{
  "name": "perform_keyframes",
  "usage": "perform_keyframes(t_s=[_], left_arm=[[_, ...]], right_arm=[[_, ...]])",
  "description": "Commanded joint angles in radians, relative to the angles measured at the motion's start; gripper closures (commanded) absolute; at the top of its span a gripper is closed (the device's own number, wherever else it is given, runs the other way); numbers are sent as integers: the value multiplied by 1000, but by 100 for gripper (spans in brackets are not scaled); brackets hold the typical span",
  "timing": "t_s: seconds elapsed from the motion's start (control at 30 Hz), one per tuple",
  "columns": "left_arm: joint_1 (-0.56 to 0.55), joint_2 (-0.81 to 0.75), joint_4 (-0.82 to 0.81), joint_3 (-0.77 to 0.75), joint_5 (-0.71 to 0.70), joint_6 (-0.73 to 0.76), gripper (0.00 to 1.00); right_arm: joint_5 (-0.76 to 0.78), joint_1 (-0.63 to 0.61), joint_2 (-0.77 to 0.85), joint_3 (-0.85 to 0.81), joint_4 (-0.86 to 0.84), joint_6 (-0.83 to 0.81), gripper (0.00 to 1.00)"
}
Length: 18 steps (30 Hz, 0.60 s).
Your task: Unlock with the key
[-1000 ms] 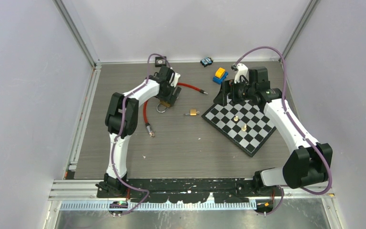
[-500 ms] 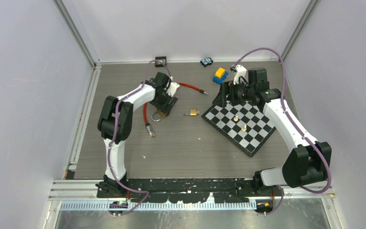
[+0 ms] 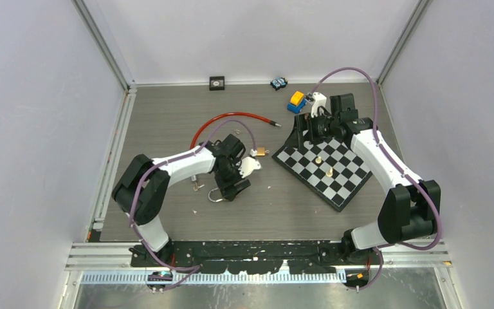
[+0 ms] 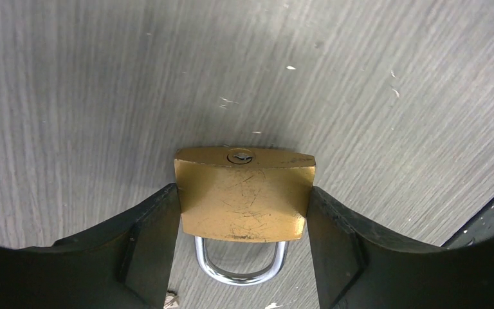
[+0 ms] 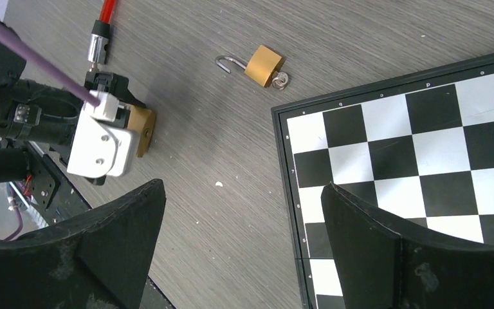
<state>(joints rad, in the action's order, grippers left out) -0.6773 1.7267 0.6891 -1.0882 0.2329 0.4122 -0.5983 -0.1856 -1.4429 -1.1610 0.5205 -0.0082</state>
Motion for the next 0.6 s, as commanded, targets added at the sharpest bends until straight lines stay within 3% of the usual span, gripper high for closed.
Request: perform_keyframes(t_s=[0.0, 0.07, 0.17, 0.23, 0.57], left_arm=[[-29, -88, -70, 28, 23, 48, 59], [-30, -94, -89, 32, 2, 48, 54], [-30, -103, -109, 31, -12, 49, 36], [-30, -109, -109, 24, -13, 54, 30], [-28, -165, -98, -14, -38, 105, 12]], right_arm=[[-33, 5, 9, -23, 0, -28, 4], [-40, 5, 6, -22, 2, -30, 4], [-46, 5, 4, -25, 4, -32, 4], [-47, 5, 1, -25, 4, -32, 4], [-50, 5, -14, -28, 8, -33, 4]])
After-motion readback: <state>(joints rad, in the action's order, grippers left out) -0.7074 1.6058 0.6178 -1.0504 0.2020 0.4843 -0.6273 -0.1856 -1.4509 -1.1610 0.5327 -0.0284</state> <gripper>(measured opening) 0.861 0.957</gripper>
